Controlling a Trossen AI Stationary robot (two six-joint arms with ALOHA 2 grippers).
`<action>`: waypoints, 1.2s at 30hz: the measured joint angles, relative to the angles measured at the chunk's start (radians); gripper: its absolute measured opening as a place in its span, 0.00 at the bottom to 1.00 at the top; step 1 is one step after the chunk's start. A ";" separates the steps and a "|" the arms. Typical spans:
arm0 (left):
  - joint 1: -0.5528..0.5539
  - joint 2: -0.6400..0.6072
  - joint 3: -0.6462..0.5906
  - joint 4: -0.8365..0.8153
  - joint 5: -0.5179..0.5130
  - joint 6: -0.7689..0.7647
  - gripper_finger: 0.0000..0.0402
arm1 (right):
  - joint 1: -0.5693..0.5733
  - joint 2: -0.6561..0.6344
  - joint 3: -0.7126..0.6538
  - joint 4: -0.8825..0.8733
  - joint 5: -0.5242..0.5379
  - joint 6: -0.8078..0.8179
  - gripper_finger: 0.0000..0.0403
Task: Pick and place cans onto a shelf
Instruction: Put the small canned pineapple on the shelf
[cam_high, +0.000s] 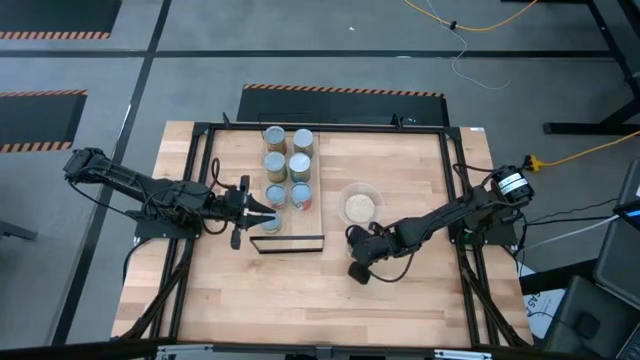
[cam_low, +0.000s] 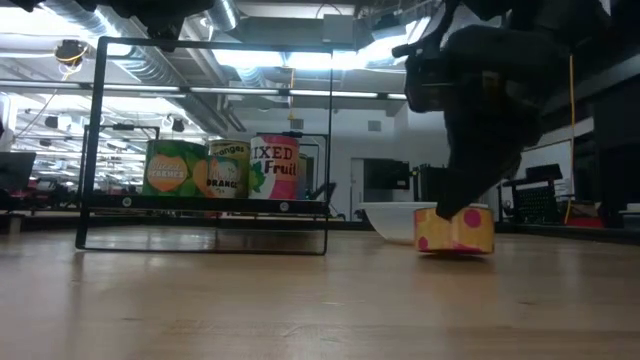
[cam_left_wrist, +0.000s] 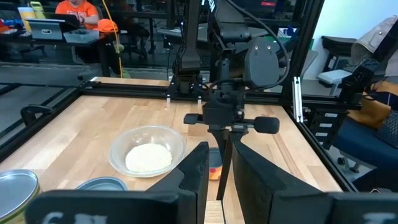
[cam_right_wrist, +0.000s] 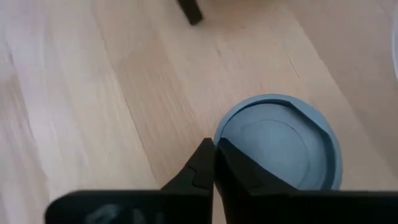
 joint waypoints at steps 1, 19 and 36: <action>0.000 0.000 0.000 0.000 0.000 0.000 0.16 | 0.000 0.000 0.000 0.000 0.000 0.028 0.03; 0.000 0.000 0.000 0.000 0.000 0.000 0.16 | 0.000 0.000 0.000 0.003 0.088 0.105 0.09; 0.000 0.000 0.000 -0.007 0.000 0.000 0.16 | 0.000 -0.020 0.020 -0.027 -0.028 -0.197 0.20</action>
